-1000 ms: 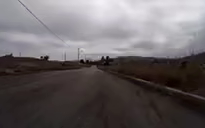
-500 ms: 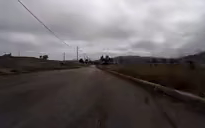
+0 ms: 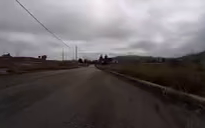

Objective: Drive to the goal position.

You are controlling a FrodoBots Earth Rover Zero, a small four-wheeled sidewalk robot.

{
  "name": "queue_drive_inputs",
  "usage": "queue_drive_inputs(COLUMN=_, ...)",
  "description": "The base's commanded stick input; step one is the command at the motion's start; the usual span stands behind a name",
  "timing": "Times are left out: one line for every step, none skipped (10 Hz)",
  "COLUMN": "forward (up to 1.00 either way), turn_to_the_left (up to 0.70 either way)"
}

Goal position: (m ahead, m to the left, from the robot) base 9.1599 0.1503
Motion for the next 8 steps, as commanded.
queue_drive_inputs(forward=0.70, turn_to_the_left=0.14)
queue_drive_inputs(forward=0.70, turn_to_the_left=0.13)
queue_drive_inputs(forward=0.70, turn_to_the_left=0.00)
queue_drive_inputs(forward=0.70, turn_to_the_left=0.00)
queue_drive_inputs(forward=0.70, turn_to_the_left=0.00)
queue_drive_inputs(forward=0.70, turn_to_the_left=0.00)
queue_drive_inputs(forward=0.70, turn_to_the_left=0.00)
queue_drive_inputs(forward=0.70, turn_to_the_left=0.00)
